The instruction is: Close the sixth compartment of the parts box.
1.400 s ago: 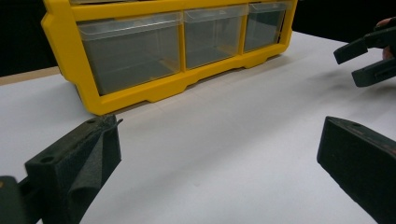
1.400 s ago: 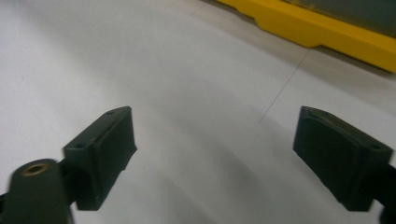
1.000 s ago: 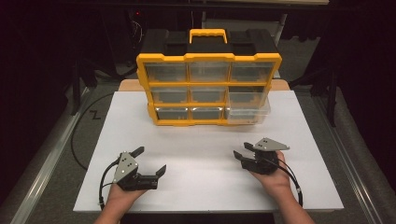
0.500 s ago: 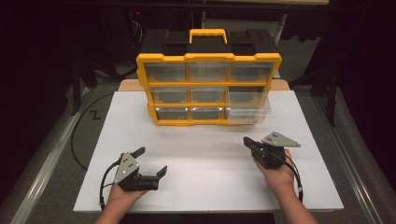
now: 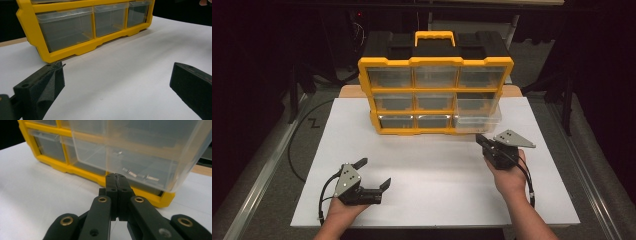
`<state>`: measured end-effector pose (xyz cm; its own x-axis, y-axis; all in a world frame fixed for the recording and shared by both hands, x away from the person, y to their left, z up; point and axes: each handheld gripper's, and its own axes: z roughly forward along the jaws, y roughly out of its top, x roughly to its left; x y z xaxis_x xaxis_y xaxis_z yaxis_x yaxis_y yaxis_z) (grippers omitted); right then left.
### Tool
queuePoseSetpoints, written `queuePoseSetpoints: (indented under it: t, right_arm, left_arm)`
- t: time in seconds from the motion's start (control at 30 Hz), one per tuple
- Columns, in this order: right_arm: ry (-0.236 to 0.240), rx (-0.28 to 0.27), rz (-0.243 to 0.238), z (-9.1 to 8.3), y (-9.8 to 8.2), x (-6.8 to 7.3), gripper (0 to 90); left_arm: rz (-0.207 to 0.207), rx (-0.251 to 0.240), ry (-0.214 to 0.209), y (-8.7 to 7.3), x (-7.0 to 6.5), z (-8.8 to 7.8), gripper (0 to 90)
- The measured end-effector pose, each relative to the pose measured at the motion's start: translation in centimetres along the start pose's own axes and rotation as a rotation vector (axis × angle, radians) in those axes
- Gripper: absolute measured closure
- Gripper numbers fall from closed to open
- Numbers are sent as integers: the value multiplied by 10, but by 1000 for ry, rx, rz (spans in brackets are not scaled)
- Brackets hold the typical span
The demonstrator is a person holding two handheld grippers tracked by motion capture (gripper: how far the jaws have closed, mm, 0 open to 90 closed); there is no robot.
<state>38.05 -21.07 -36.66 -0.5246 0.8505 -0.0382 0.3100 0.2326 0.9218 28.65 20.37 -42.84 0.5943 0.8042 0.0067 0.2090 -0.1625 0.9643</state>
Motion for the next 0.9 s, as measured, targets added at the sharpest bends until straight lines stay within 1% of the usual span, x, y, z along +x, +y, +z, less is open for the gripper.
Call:
queuePoseSetpoints:
  t: [0.1,0.17,0.27,0.5,0.6,0.77,0.9]
  right_arm:
    - [-14,-8,2,1,6,-2,900]
    - [-4,-11,2,1,9,-3,900]
    - [-16,-15,-23,2,11,0,900]
    - [-28,-16,-46,5,16,3,900]
    - [-41,-9,-54,6,18,5,900]
    - [-48,-17,-70,6,21,8,900]
    - [-68,-20,-63,4,21,9,900]
  left_arm:
    - [2,-1,-2,0,0,0,4]
    - [3,-2,-3,0,0,-1,4]
    - [3,-1,-1,0,0,-1,4]
    - [4,-3,-4,0,0,-1,4]
    - [5,-3,-5,0,0,-1,4]
    - [5,-5,-5,0,0,-1,4]
    - [4,-5,-3,0,0,-1,4]
